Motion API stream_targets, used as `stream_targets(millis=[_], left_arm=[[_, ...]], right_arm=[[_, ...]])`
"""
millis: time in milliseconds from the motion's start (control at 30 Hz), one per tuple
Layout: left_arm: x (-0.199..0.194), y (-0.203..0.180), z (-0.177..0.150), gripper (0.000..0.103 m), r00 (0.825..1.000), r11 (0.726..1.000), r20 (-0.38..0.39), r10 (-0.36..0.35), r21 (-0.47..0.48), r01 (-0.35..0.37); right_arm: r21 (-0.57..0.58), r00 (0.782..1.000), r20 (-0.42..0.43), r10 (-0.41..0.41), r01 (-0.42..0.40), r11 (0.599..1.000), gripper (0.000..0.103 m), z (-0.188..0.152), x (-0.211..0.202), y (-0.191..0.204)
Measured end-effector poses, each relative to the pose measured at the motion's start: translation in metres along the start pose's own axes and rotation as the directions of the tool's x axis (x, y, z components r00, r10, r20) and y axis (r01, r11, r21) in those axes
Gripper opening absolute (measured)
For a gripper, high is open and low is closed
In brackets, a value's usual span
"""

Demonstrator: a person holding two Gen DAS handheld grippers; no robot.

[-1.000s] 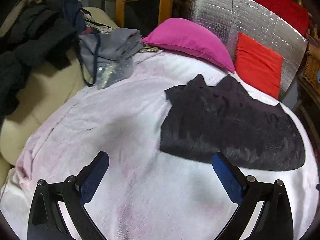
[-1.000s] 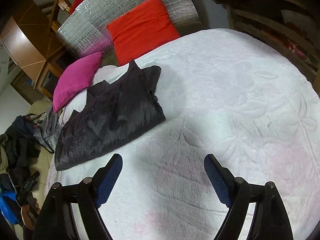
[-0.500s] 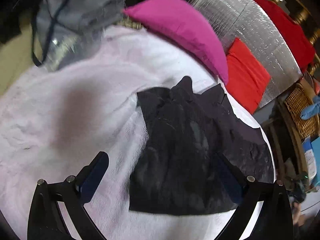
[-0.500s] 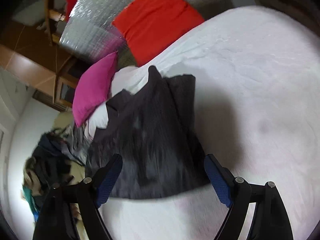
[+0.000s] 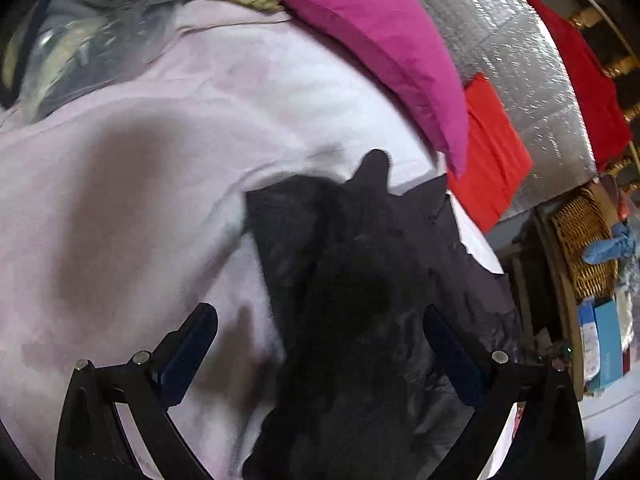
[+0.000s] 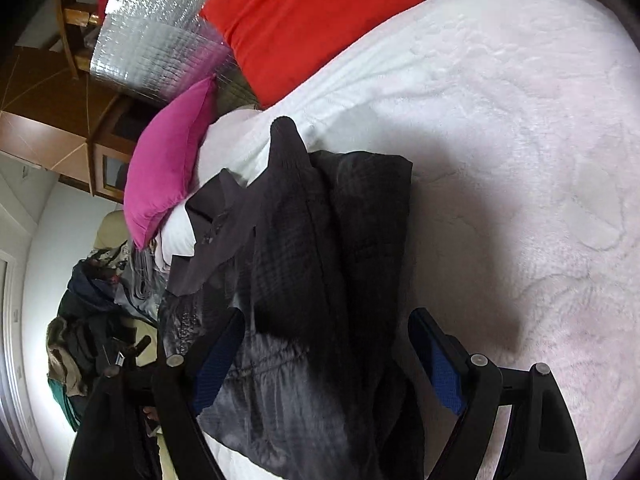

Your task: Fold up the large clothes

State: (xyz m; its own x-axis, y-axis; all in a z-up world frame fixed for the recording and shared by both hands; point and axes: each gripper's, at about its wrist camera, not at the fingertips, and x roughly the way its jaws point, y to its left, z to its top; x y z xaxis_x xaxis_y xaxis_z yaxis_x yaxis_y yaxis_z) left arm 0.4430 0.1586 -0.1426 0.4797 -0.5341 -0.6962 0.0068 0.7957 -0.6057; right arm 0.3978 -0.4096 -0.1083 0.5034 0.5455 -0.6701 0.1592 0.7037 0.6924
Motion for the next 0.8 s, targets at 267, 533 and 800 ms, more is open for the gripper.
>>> stream_targets(millis=[267,533,800], left_arm=[[0.035,0.003,0.006,0.101,0.992,0.999,-0.114,-0.051,-0.016,0.05],[0.051,-0.002,0.006,0.066,0.988,0.999,-0.157,-0.016,0.03,0.021],[0.047,0.001,0.004,0.072,0.988,0.999,-0.152,-0.032,0.03,0.037]], right_arm=[[-0.014,0.999,-0.037,-0.001,0.0,1.0,0.086,0.005,0.017,-0.004],[-0.08,0.998,-0.052,-0.028,0.024,0.997,0.062,0.009,0.03,0.005],[-0.088,0.996,-0.075,-0.046,0.039,0.995,0.047,0.012,0.031,0.004]])
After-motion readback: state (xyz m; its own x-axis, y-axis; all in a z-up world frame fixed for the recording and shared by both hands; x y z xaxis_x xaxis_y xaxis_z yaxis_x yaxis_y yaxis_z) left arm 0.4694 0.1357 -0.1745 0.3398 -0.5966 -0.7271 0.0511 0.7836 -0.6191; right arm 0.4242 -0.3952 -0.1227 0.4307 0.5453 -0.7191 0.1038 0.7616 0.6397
